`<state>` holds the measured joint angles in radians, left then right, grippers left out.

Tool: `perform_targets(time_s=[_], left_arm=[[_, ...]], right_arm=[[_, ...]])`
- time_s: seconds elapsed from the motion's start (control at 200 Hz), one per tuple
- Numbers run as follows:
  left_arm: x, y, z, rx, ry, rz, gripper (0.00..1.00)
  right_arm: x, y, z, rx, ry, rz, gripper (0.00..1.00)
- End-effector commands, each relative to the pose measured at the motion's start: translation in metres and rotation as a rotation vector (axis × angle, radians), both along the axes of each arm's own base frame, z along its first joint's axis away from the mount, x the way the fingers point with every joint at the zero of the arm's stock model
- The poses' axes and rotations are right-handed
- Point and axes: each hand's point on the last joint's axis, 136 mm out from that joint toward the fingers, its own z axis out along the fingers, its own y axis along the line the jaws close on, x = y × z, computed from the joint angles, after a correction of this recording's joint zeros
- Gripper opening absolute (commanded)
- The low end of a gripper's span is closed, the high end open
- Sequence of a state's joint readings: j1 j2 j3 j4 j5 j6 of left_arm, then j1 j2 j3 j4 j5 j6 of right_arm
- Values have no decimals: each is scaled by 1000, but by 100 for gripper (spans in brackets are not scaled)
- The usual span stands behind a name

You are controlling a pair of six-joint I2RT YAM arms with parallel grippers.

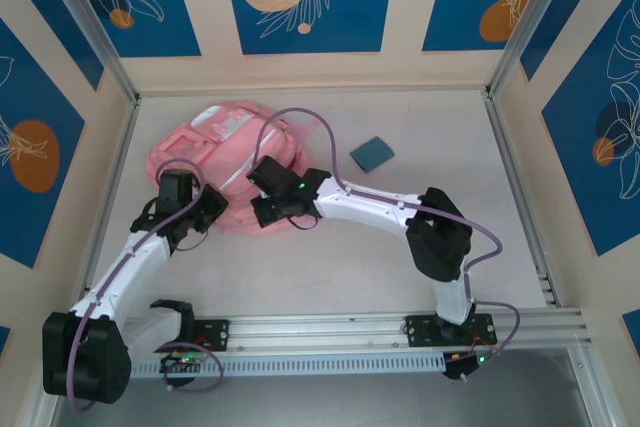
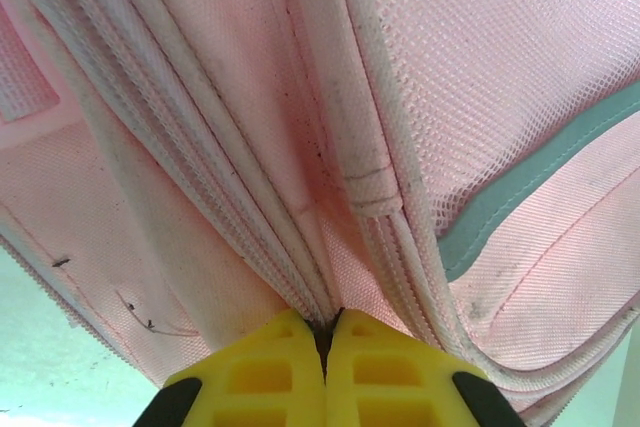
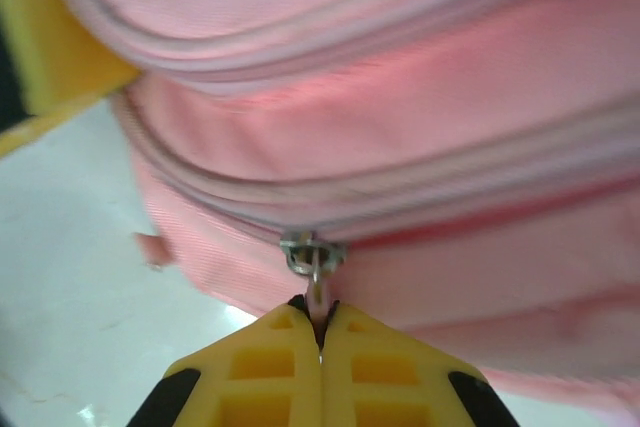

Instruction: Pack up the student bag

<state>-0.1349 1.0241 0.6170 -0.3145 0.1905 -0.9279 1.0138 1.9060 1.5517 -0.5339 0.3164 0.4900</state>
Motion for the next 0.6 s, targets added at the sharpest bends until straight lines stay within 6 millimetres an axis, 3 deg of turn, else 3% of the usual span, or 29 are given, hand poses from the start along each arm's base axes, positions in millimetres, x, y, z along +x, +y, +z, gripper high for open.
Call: perform_targets(time_s=[0.0, 0.105, 0.19, 0.39, 0.48, 0.595], left_arm=[[3, 16, -3, 92, -15, 19, 0], [2, 14, -2, 89, -20, 6, 0], [3, 11, 0, 86, -25, -15, 0], [10, 6, 7, 85, -27, -54, 0], [10, 8, 10, 105, -24, -56, 0], [7, 12, 14, 136, -22, -60, 0]], right_arm=[[33, -69, 8, -150, -81, -157, 0], [50, -96, 7, -171, -62, -242, 0], [48, -101, 9, -157, -52, -248, 0], [6, -91, -2, -84, 62, -165, 0], [-9, -78, 6, -28, 75, -110, 0], [-10, -55, 20, 59, 49, -17, 28]])
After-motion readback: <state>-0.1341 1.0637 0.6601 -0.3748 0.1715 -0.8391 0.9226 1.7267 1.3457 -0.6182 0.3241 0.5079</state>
